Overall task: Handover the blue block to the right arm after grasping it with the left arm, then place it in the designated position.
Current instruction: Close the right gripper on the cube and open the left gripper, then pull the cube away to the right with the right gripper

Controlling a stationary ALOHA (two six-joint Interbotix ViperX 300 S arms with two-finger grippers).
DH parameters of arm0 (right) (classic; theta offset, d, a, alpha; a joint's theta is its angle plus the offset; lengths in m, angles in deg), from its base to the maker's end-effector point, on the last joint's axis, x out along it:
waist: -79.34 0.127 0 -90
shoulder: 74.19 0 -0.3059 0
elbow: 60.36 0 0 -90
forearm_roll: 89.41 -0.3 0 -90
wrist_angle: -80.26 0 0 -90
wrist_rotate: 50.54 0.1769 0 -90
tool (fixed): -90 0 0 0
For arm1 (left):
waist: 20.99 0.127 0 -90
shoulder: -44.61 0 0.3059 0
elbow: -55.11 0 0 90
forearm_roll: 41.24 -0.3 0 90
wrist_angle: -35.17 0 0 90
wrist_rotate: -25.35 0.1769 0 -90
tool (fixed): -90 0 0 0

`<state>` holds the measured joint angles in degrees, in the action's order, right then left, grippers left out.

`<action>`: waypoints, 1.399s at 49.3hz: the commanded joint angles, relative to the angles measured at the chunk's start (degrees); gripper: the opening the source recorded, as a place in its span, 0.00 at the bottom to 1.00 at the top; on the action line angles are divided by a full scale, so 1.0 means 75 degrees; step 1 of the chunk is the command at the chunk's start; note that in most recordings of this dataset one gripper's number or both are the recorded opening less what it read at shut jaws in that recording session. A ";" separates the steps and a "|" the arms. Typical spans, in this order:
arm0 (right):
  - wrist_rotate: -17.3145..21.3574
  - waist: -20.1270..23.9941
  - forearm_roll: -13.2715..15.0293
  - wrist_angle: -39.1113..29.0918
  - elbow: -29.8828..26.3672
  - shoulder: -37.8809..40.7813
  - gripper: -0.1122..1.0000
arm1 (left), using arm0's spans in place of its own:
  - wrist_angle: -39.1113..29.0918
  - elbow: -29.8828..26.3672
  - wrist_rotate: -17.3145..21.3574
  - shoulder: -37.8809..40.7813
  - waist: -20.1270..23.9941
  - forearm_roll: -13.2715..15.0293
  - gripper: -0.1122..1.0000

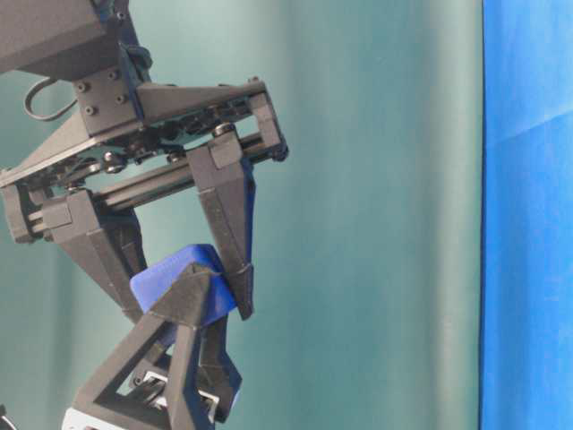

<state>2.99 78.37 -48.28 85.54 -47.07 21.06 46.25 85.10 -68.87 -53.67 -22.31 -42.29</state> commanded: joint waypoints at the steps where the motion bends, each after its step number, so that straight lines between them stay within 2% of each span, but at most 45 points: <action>1: 0.0023 -0.0023 -0.0035 0.0012 -0.0199 -0.0105 0.50 | 0.0082 -0.0105 -0.0012 -0.0105 -0.0023 0.0023 0.54; 12: 0.0023 -0.0012 -0.0035 -0.0094 -0.0188 -0.0105 0.50 | 0.0199 -0.0117 -0.0023 -0.0082 -0.0023 0.0035 0.56; 18: 0.0023 -0.0023 -0.0035 -0.0152 -0.0188 -0.0105 0.50 | 0.0363 -0.0094 -0.0012 -0.0117 -0.0023 0.0035 0.84; 22: 0.0023 -0.0023 -0.0035 -0.0164 -0.0188 -0.0105 0.50 | 0.0469 -0.0082 0.0000 -0.0129 -0.0012 0.0035 0.93; 42: 0.0047 -0.0012 -0.0082 -0.0176 0.0152 -0.0492 0.50 | 0.0469 -0.0082 -0.0012 -0.0141 0.0000 0.0035 0.93; 69: 0.0328 0.0070 -0.0082 -0.0539 0.1875 -0.2660 0.50 | 0.0469 -0.0082 -0.0012 -0.0129 0.0000 0.0035 0.93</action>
<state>5.27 78.37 -48.63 81.93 -33.27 3.83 49.23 85.10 -68.96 -53.67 -22.31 -42.12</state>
